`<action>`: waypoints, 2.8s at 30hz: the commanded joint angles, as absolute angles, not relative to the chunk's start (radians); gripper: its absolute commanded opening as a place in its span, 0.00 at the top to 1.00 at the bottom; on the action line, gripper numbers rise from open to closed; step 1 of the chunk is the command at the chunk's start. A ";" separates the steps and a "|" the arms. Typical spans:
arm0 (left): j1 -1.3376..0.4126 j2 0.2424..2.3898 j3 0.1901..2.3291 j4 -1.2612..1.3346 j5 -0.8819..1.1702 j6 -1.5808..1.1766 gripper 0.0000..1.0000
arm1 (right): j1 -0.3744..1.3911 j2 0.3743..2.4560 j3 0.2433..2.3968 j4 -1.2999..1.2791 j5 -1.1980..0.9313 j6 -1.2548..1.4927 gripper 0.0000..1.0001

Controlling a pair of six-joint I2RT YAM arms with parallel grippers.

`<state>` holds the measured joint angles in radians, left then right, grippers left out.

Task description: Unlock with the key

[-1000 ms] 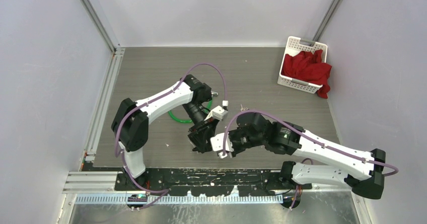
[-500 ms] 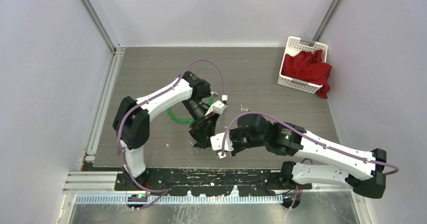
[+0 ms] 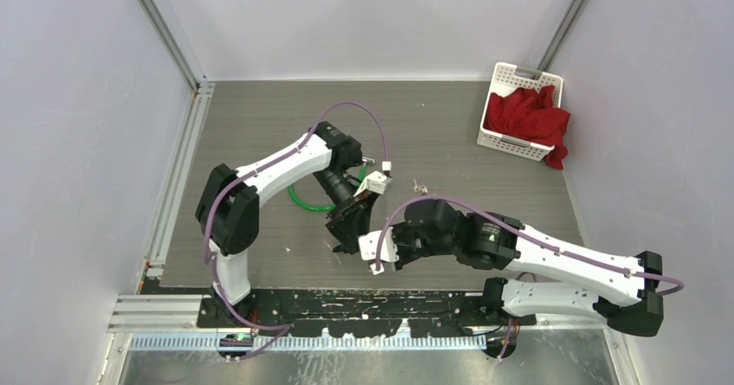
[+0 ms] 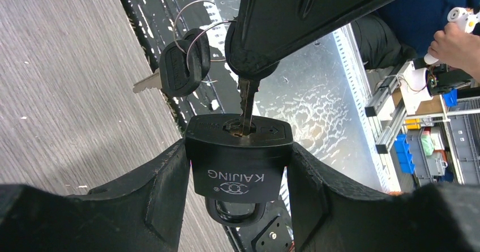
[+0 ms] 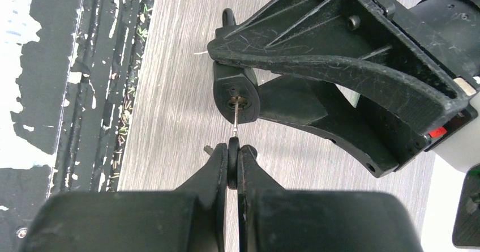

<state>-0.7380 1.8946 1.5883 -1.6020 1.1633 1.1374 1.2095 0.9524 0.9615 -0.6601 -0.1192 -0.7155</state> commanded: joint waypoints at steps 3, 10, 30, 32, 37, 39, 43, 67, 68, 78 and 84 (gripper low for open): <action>-0.739 1.867 1.637 -1.777 1.347 1.131 1.00 | 1.230 0.982 0.999 -0.666 -0.101 -0.679 0.99; -0.739 1.869 1.641 -1.776 1.372 1.140 1.00 | 1.245 0.990 0.988 -0.599 -0.109 -0.637 0.99; -0.729 1.862 1.668 -1.776 1.444 1.120 1.00 | 1.264 0.932 0.822 -0.378 -0.026 -0.492 0.99; -0.730 1.857 1.666 -1.776 1.446 1.120 1.00 | 1.264 0.912 0.809 -0.377 -0.001 -0.510 0.99; -0.724 1.855 1.657 -1.777 1.458 1.119 1.00 | 1.264 0.841 0.770 -0.371 0.059 -0.539 0.99; -0.721 1.856 1.652 -1.777 1.465 1.121 1.00 | 1.264 0.811 0.751 -0.357 0.072 -0.540 0.99; -0.722 1.857 1.661 -1.777 1.462 1.120 1.00 | 1.266 0.788 0.732 -0.350 0.062 -0.536 0.99; -0.783 1.845 1.689 -1.775 1.354 1.158 1.00 | 1.272 0.864 0.812 -0.382 -0.075 -0.535 0.99; -0.784 1.847 1.693 -1.775 1.349 1.161 1.00 | 1.272 0.870 0.819 -0.386 -0.075 -0.530 0.99; -0.761 1.846 1.710 -1.717 1.305 1.092 1.00 | 1.271 0.878 0.819 -0.414 -0.028 -0.418 0.99; -0.761 1.790 1.652 -1.463 1.172 0.794 1.00 | 1.271 0.918 0.856 -0.466 -0.053 -0.406 0.99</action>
